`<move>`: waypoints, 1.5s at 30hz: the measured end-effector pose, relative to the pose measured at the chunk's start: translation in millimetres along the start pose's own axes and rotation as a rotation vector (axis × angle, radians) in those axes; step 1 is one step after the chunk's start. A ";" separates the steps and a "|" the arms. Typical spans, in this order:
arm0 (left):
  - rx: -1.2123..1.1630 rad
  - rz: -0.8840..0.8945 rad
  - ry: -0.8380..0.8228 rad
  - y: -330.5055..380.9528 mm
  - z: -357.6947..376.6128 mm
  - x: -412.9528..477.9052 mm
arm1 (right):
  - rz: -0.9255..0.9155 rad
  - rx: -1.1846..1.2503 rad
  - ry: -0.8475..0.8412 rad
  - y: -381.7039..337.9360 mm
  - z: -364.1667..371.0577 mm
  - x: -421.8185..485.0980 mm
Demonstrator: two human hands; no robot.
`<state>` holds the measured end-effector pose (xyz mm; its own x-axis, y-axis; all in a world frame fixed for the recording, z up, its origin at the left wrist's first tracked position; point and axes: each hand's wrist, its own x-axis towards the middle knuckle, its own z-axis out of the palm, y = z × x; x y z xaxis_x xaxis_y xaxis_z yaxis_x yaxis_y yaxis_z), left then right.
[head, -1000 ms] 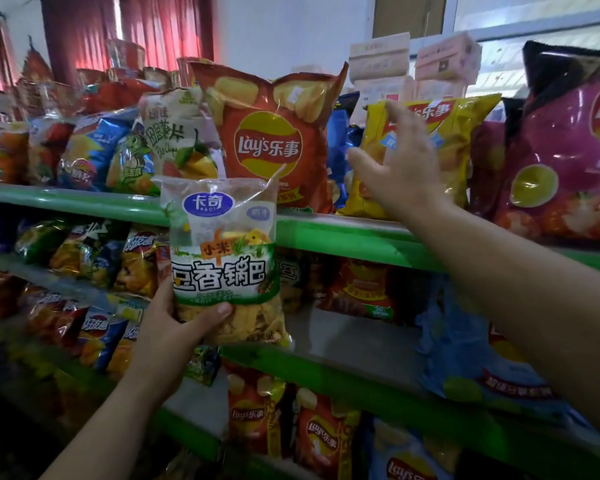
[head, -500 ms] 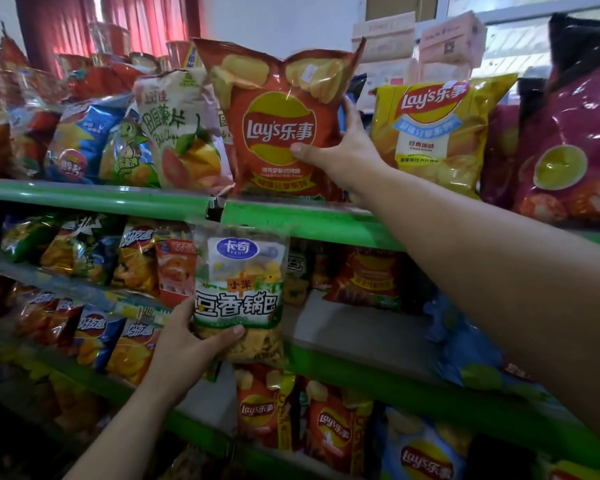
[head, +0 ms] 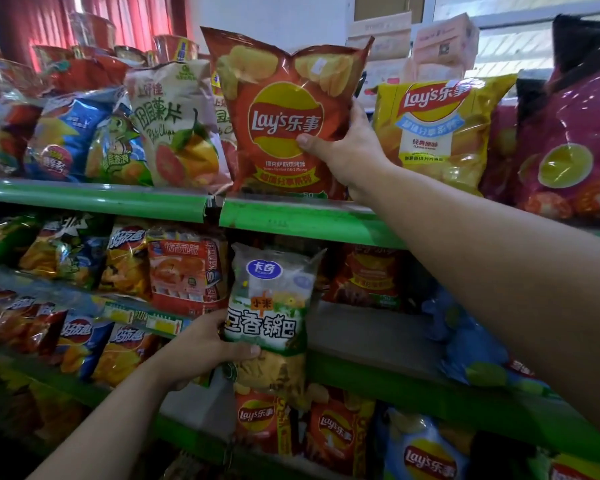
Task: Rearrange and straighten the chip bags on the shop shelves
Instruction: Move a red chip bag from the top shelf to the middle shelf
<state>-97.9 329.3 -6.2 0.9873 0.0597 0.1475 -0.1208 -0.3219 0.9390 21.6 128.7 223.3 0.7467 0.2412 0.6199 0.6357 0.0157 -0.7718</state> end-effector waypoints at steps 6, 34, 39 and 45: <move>0.156 -0.051 0.022 14.9 -14.2 27.2 | -0.047 -0.021 0.027 1.6 1.9 2.2; 0.296 -0.151 0.295 1.7 15.0 64.1 | 0.031 0.084 -0.322 41.5 -77.8 -176.4; 0.392 -0.064 0.349 7.3 19.0 59.7 | 0.345 -0.125 -0.330 94.0 -88.3 -205.4; 0.233 0.017 0.409 14.2 23.2 53.5 | 0.560 -0.114 -0.146 117.5 -102.3 -199.7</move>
<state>-44.4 306.0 7.8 0.8580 0.4045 0.3166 -0.0645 -0.5266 0.8476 -32.8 -16.8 23.3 0.9453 0.3135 0.0903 0.1754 -0.2550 -0.9509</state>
